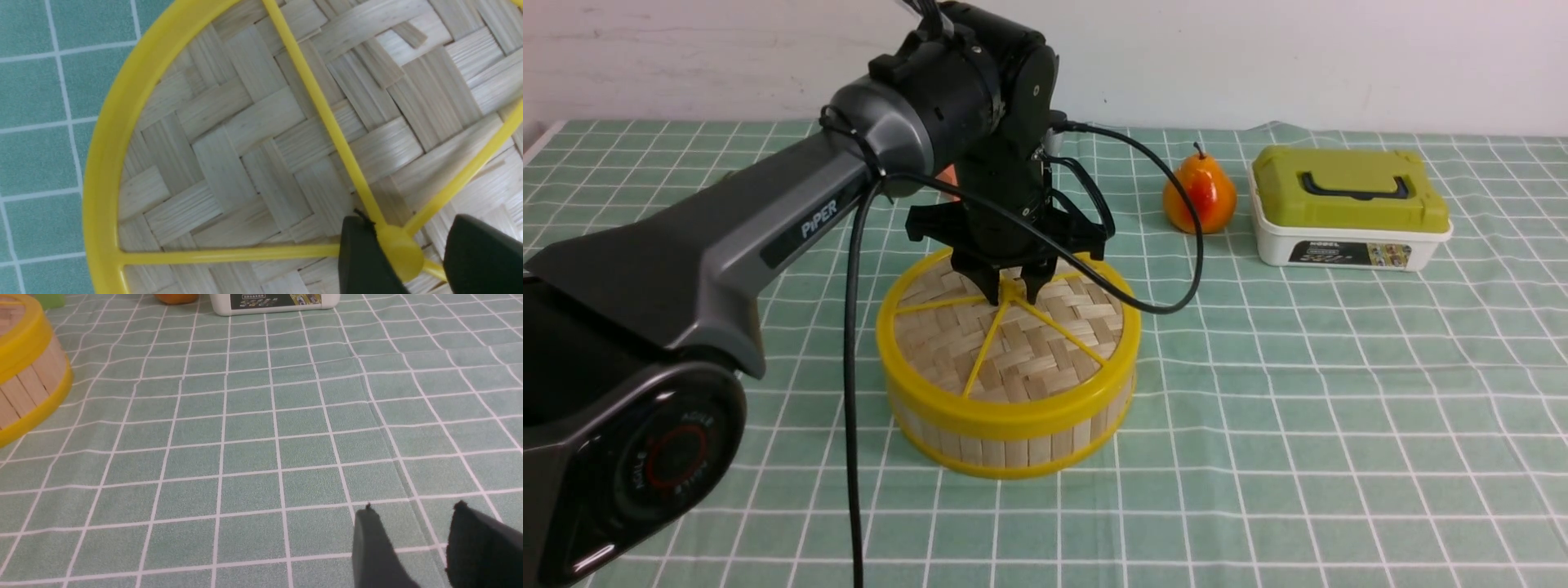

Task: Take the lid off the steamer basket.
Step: Use the left arm to lift the lid of the steamer, then use the left arm to place the steamer lid on the table

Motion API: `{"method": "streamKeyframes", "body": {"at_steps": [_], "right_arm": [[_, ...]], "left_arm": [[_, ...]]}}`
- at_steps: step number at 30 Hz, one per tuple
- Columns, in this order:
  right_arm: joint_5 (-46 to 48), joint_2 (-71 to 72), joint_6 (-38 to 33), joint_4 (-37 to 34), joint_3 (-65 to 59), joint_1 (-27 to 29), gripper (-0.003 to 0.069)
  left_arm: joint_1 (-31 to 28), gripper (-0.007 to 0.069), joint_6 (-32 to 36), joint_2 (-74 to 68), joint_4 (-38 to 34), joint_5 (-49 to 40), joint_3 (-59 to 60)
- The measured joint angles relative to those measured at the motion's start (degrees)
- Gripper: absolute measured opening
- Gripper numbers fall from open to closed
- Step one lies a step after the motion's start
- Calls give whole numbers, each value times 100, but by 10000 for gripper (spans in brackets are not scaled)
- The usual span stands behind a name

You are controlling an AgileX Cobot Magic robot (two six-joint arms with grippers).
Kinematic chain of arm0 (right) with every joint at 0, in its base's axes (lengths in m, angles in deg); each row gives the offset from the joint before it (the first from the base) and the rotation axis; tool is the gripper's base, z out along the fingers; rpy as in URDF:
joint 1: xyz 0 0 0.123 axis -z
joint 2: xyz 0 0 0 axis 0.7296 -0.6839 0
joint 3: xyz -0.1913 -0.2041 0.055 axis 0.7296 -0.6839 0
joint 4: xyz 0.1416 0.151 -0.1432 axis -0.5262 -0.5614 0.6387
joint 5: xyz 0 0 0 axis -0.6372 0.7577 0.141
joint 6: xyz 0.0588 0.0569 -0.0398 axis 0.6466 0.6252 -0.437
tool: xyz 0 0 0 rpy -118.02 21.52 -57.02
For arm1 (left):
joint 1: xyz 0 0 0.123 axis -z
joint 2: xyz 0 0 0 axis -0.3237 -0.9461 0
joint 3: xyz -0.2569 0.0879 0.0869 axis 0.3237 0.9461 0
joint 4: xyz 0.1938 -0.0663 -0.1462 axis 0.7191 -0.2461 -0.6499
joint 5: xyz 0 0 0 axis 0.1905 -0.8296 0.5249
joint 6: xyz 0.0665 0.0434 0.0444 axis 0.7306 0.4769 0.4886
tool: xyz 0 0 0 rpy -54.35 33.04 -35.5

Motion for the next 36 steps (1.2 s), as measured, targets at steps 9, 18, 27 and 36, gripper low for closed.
{"method": "streamKeyframes", "body": {"at_steps": [9,18,27,36], "right_arm": [[0,0,0,0,0,0,241],[0,0,0,0,0,0,241],[0,0,0,0,0,0,241],[0,0,0,0,0,0,241]], "left_arm": [[0,155,0,5,31,-12,0],[0,109,61,5,32,-20,0],[0,109,173,214,-19,-53,-275],[-372,109,413,1292,-172,-53,-266]]}}
